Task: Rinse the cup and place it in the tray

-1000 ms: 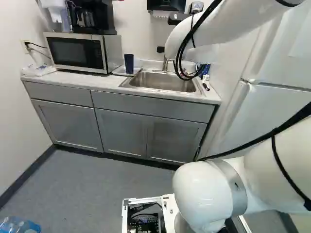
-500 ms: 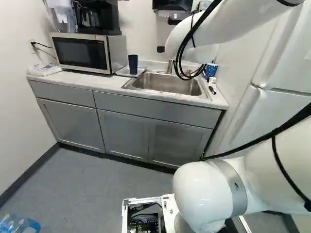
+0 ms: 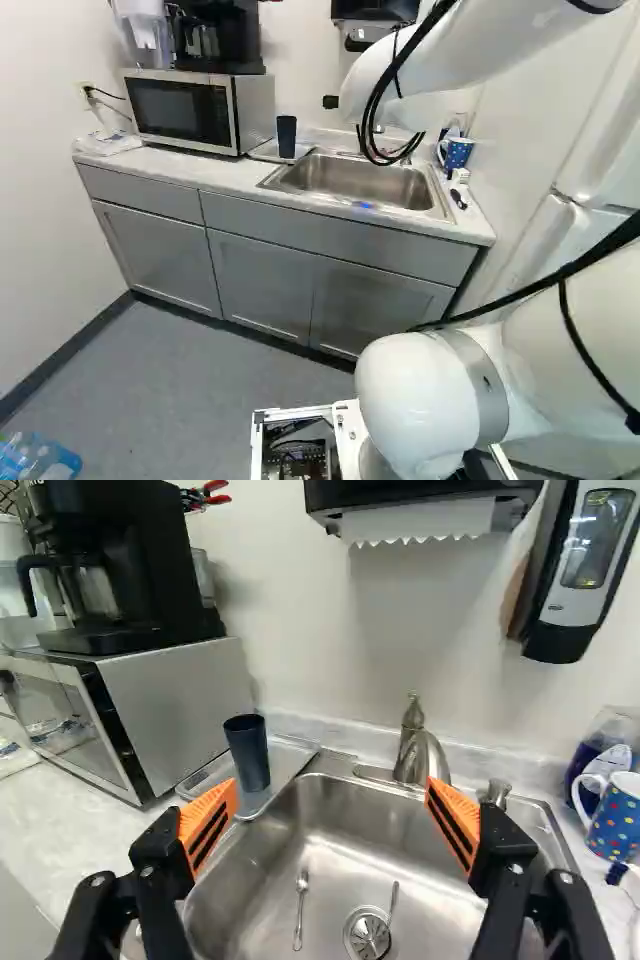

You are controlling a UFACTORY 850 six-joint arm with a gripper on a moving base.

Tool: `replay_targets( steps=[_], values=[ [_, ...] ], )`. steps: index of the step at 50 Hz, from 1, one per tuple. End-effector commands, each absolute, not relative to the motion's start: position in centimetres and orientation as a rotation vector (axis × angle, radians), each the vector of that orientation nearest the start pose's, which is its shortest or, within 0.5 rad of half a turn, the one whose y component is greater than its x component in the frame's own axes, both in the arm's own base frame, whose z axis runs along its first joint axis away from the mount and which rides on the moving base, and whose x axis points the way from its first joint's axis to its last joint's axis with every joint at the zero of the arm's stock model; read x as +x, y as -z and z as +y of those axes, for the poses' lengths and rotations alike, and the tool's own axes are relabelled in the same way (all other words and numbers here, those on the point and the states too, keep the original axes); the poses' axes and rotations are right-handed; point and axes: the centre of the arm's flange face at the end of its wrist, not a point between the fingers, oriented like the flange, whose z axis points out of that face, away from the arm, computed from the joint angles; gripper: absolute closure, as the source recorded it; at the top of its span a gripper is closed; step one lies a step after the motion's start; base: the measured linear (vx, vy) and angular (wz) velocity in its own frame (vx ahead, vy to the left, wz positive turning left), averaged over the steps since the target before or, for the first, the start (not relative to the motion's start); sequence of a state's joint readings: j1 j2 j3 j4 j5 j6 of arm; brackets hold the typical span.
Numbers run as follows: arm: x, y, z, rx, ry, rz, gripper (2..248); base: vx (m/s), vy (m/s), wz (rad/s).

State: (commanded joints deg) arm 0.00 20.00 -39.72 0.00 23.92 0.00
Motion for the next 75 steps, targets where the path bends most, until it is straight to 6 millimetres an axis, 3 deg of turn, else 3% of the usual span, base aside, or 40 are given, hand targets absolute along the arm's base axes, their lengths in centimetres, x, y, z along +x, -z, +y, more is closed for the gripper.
replay_targets(
  steps=[41,75],
  values=[
    [40.0,-63.5,0.0,-2.341,2.095,0.0,3,0.089,0.014,0.081],
    [44.3,-63.9,-1.0,-2.371,2.083,0.026,3,0.0,0.0,0.0]
  ],
)
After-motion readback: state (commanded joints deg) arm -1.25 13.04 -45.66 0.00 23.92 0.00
